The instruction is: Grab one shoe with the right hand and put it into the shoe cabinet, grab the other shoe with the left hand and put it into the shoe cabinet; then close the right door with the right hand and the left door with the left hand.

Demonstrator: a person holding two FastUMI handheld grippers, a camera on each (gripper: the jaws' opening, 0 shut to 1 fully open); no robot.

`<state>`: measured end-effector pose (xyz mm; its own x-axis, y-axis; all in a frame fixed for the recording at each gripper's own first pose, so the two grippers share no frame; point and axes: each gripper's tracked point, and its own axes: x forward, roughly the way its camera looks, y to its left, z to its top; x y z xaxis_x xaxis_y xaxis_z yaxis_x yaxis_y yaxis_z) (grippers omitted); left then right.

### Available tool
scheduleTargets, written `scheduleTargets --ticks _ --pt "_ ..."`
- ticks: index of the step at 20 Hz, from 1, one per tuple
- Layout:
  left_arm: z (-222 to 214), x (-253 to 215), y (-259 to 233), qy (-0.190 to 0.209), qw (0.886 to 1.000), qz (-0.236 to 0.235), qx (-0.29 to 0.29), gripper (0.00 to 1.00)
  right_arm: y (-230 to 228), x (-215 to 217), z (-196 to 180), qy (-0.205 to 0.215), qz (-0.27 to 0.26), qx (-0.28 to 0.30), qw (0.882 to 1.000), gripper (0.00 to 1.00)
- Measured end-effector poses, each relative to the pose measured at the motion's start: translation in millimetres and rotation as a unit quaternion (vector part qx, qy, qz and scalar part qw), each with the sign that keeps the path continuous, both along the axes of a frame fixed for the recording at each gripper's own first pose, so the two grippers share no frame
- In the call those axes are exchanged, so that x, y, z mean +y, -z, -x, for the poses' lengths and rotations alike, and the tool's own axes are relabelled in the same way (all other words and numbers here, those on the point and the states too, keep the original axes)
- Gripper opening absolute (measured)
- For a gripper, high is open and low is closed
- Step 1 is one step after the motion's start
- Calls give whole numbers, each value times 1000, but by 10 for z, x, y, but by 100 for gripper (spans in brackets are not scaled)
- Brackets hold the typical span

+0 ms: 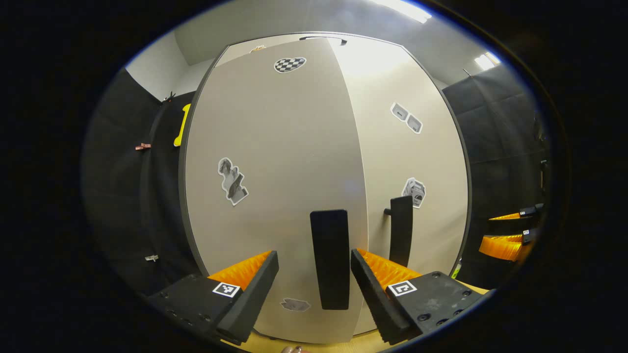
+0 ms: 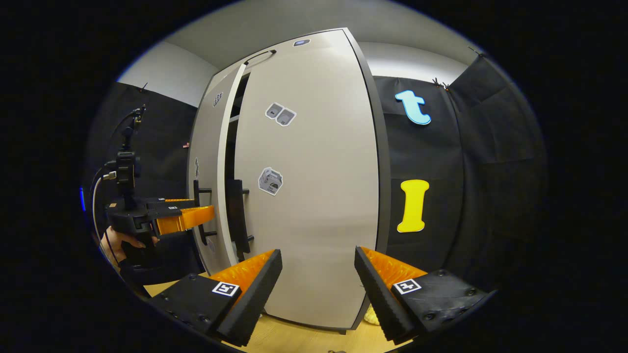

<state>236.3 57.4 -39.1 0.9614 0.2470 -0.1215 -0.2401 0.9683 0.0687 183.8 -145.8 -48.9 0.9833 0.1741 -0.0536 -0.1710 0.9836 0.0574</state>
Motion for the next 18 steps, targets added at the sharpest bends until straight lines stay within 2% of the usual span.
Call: scheduleTargets --ticks 6,12,13,14,18 --pt "471 -79 -204 28 999 -17 -4 94 -142 199 212 17 1 -14 1000 98" --pt "1089 75 -356 47 999 1 -6 97 -218 637 577 34 7 -13 999 98" --pt "1182 97 -376 50 999 3 -6 94 -230 683 643 38 7 -13 999 98" --pt "1266 130 -391 53 999 4 -6 97 -237 724 707 43 6 -14 999 98" --pt "1501 195 -453 60 998 4 -8 97 -284 835 943 57 4 -14 998 98"
